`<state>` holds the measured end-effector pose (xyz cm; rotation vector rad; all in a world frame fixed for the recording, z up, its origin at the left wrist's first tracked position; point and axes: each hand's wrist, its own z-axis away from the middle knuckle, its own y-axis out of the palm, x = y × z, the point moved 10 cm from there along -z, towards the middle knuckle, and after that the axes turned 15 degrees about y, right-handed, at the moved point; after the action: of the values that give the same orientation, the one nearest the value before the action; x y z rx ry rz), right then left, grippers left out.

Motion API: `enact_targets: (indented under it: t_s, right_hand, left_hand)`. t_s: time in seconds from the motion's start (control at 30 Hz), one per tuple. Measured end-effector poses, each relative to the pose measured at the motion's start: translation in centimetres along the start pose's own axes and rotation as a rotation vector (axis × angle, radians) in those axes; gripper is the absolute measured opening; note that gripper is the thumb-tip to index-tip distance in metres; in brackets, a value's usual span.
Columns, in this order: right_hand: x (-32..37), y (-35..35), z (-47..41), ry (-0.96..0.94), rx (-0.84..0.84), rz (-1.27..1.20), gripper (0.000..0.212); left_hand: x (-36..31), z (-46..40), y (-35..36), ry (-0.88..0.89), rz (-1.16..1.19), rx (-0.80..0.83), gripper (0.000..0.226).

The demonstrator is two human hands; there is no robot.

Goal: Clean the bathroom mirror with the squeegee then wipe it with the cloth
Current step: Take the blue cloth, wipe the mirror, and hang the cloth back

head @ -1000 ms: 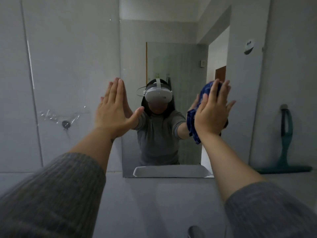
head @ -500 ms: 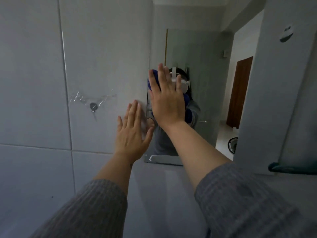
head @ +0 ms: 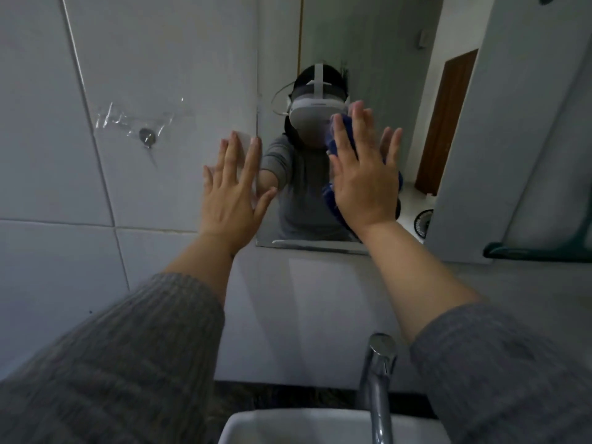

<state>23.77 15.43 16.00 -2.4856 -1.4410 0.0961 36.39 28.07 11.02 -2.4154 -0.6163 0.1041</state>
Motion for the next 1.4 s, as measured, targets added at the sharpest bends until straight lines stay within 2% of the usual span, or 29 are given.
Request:
enact_targets:
  t_s: [0.1,0.4,0.63,0.73,1.13,1.27,1.4]
  right_hand:
    - [-4.7,-0.7,0.1,0.1,0.008,0.018,0.051]
    - [-18.6,-2.0,2.7,0.449,0.002,-0.013,0.052]
    - [-23.4,-1.5,8.1,0.662,-0.058,-0.089,0.052]
    - [-21.6,-0.7,10.5,0.672,-0.068,-0.116,0.053]
    - [-6.7,1.9,9.1,0.287,0.043,-0.018,0.049]
    - [-1.7,2.9,9.5,0.195,0.07,-0.005,0.05]
    - [2.4,3.4,9.7,0.123,0.054,-0.034,0.049]
  left_hand:
    - [-0.3,0.1,0.1,-0.003,-0.005,0.006,0.073]
    - [0.0,0.2,0.5,0.002,0.038,-0.017,0.074]
    - [0.1,0.3,0.6,-0.025,0.029,-0.007,0.074]
    - [0.3,0.4,0.8,-0.044,0.013,0.004,0.073]
    - [0.5,0.4,0.8,-0.028,-0.009,-0.009,0.071]
    - [0.5,0.6,0.3,0.021,0.028,-0.017,0.063]
    - [1.3,2.8,0.8,0.055,-0.071,0.014,0.057]
